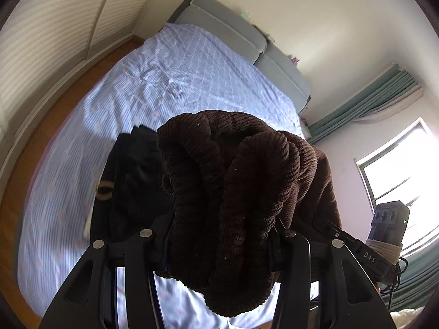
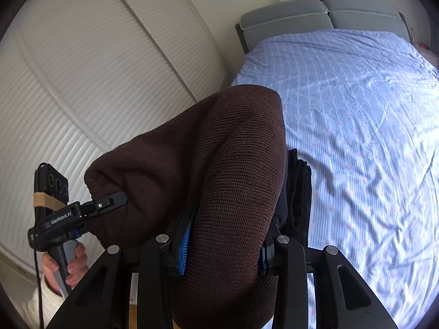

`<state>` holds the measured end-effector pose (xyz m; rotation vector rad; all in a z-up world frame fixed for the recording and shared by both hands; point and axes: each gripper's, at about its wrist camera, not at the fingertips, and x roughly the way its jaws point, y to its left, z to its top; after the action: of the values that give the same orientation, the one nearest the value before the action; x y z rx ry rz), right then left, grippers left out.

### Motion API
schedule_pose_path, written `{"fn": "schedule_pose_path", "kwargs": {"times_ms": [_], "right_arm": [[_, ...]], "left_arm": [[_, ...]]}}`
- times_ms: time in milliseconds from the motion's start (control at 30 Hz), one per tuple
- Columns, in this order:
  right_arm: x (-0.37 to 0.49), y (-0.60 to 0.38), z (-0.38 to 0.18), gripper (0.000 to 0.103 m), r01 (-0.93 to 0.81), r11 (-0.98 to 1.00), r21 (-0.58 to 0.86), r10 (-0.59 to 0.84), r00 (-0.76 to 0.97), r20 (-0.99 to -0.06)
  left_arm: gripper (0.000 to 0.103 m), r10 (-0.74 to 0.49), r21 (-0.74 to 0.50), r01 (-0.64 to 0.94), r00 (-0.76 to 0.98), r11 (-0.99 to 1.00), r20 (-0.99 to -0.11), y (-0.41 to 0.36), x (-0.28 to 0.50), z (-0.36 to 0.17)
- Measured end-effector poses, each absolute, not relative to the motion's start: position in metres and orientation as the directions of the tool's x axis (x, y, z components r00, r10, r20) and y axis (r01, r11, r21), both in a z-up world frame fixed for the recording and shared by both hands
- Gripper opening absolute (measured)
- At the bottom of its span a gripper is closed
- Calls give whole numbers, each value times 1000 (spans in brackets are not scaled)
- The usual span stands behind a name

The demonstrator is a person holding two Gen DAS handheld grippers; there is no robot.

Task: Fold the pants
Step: 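Lift the folded pants with both tools and carry them onto the dark clothes stack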

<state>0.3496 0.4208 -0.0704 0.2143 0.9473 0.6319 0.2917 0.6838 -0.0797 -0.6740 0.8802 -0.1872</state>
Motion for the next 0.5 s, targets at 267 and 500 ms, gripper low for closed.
{"fn": "schedule_pose_path", "kwargs": {"times_ms": [267,500], "right_arm": [[440,459,-104,38,-291,840,457,540,372,-755],[479,462,-165,39,-204,859,470,511,279,-813]], "left_arm": [[48,-464,-619,-181,512,764,-723,712,378,-134],[51,-467,-582,-262,391,770,-793,726,401,-201]]}}
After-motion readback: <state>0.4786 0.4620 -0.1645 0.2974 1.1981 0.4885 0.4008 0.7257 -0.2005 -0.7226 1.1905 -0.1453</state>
